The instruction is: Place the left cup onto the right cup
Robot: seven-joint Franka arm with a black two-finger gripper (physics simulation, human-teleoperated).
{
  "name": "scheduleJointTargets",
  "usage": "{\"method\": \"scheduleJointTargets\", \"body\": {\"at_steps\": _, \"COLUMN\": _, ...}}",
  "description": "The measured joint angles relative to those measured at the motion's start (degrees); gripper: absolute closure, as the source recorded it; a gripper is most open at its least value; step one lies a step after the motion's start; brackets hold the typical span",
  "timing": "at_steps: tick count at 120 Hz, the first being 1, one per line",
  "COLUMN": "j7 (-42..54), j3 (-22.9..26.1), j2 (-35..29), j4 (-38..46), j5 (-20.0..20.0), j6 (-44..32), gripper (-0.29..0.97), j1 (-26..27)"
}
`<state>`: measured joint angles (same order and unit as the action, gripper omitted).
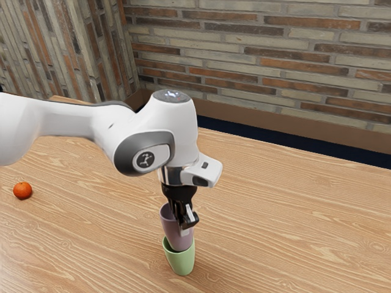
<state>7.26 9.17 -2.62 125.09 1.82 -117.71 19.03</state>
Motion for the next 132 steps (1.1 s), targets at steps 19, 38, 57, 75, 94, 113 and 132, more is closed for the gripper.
{"method": "scheduleJointTargets", "body": {"at_steps": 19, "j7": 0.1, "j3": 0.0, "j2": 0.3, "j4": 0.1, "j5": 0.2, "j6": -0.4, "gripper": 0.70, "j1": -0.3}}
{"method": "scheduleJointTargets", "body": {"at_steps": 38, "j7": 0.4, "j3": 0.0, "j2": 0.3, "j4": 0.0, "j5": 0.3, "j6": -0.6, "gripper": 0.37, "j1": -0.6}}
{"method": "scheduleJointTargets", "body": {"at_steps": 57, "j7": 0.7, "j3": 0.1, "j2": 0.0, "j4": -0.5, "j5": 0.3, "j6": -0.5, "gripper": 0.19, "j1": -0.5}}
{"method": "scheduleJointTargets", "body": {"at_steps": 75, "j7": 0.9, "j3": -0.1, "j2": -0.3, "j4": -5.5, "j5": 0.1, "j6": 2.0, "gripper": 0.11, "j1": -0.7}}
{"method": "scheduleJointTargets", "body": {"at_steps": 94, "j7": 0.9, "j3": -0.6, "j2": 0.2, "j4": -9.1, "j5": 0.0, "j6": 4.9, "gripper": 0.06, "j1": -3.5}}
{"method": "scheduleJointTargets", "body": {"at_steps": 113, "j7": 0.9, "j3": -4.1, "j2": 1.7, "j4": -15.0, "j5": -0.3, "j6": 7.4, "gripper": 0.04, "j1": -6.0}}
{"method": "scheduleJointTargets", "body": {"at_steps": 132, "j7": 0.8, "j3": -14.1, "j2": 5.2, "j4": -24.3, "j5": -0.4, "j6": 11.4, "gripper": 0.03, "j1": -3.0}}
